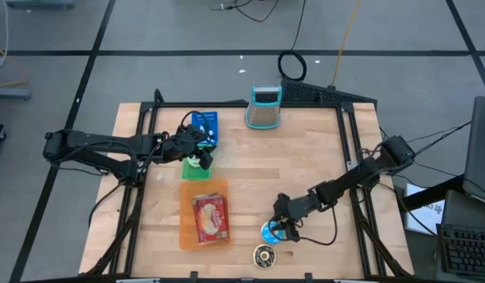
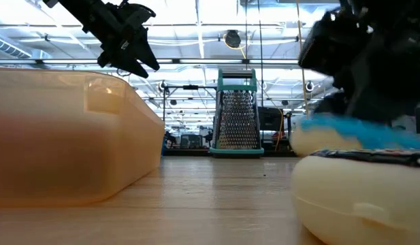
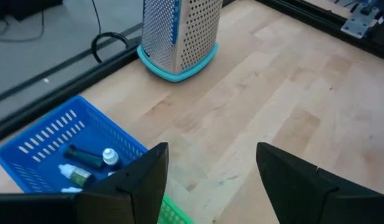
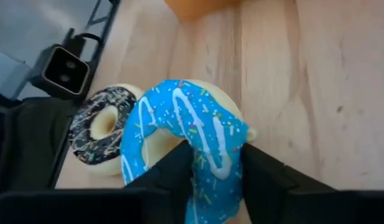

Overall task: Pick & Place Food Item
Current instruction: Put the blue donut into the green bin

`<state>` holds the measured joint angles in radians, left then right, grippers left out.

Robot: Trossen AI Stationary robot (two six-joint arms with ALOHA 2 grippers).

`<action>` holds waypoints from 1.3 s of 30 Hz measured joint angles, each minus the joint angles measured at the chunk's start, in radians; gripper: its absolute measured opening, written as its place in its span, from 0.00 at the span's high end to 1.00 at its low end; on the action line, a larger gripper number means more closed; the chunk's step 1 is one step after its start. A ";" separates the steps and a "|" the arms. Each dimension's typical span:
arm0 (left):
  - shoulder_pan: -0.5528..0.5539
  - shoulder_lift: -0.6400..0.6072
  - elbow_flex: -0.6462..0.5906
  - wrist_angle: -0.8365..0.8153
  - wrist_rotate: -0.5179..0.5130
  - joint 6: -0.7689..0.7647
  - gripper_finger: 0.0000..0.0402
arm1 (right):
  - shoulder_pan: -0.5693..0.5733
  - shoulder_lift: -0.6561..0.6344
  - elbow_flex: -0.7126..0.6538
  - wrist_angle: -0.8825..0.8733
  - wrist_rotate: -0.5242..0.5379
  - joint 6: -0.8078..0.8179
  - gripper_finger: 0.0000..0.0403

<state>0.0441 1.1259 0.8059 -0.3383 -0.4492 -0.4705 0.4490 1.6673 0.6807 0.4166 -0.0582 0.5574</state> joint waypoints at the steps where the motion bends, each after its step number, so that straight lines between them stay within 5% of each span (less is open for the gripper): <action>1: 0.000 0.000 0.000 0.000 0.005 -0.011 0.39 | -0.004 -0.013 0.001 0.002 0.000 -0.017 0.71; 13: 0.000 0.000 0.000 0.089 0.007 -0.099 0.39 | -0.097 -0.231 0.001 -0.010 0.010 -0.348 0.94; 20: -0.005 0.058 -0.001 0.286 0.013 -0.095 0.39 | -0.171 -0.321 0.001 -0.024 0.244 -0.663 0.93; 28: -0.027 0.287 -0.001 0.634 0.189 0.019 0.39 | -0.254 -0.326 0.001 -0.015 0.597 -0.922 0.93; 39: -0.033 0.488 -0.001 1.004 0.228 0.188 0.39 | -0.322 -0.326 0.001 0.103 0.661 -1.013 0.93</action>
<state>0.0109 1.6143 0.8047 0.6655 -0.2207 -0.2823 0.1265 1.3415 0.6819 0.5191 0.6025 -0.4558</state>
